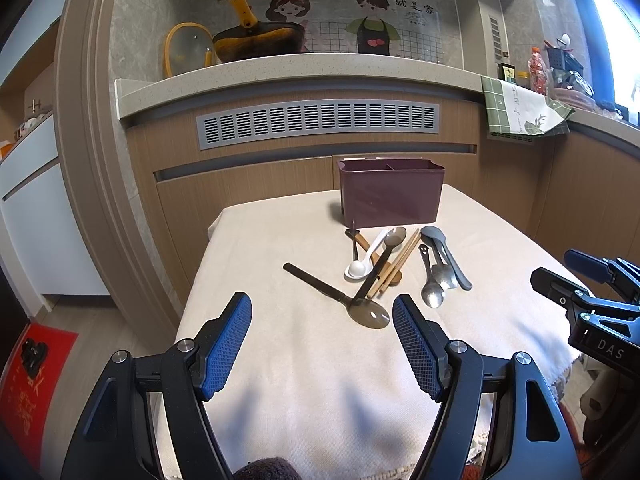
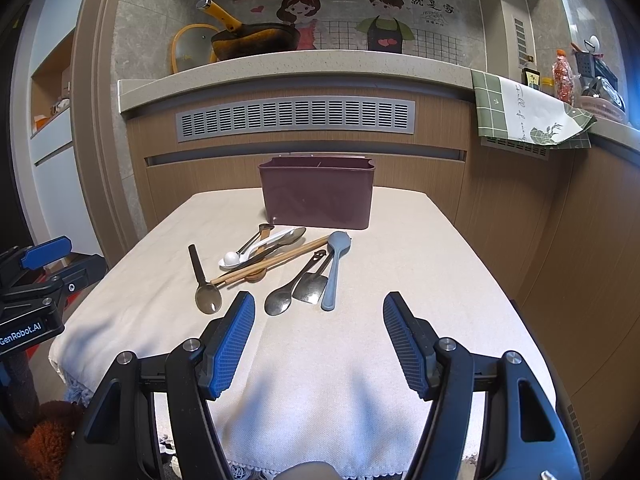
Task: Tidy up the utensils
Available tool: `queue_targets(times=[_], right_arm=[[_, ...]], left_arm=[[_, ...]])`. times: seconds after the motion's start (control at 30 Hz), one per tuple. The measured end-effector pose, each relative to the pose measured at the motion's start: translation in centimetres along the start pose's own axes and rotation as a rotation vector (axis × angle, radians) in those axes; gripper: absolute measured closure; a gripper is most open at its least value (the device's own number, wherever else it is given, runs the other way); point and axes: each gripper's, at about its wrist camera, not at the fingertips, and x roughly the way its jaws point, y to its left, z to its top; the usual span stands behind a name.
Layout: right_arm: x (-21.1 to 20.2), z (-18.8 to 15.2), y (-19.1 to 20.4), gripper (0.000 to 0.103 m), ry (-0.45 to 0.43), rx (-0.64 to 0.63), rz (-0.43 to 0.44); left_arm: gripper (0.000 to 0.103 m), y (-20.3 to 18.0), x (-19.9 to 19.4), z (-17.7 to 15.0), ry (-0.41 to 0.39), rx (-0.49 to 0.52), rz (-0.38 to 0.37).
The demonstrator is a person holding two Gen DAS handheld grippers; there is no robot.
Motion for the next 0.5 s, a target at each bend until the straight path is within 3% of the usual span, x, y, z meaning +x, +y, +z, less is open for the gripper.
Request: queue_targets(times=[0.5], right_arm=[[0.2,0.1,0.2,0.039,0.005,-0.009,0.004]], left_arm=[[0.030,0.9,1.2,0.7,0.033,-0.025,-0.014]])
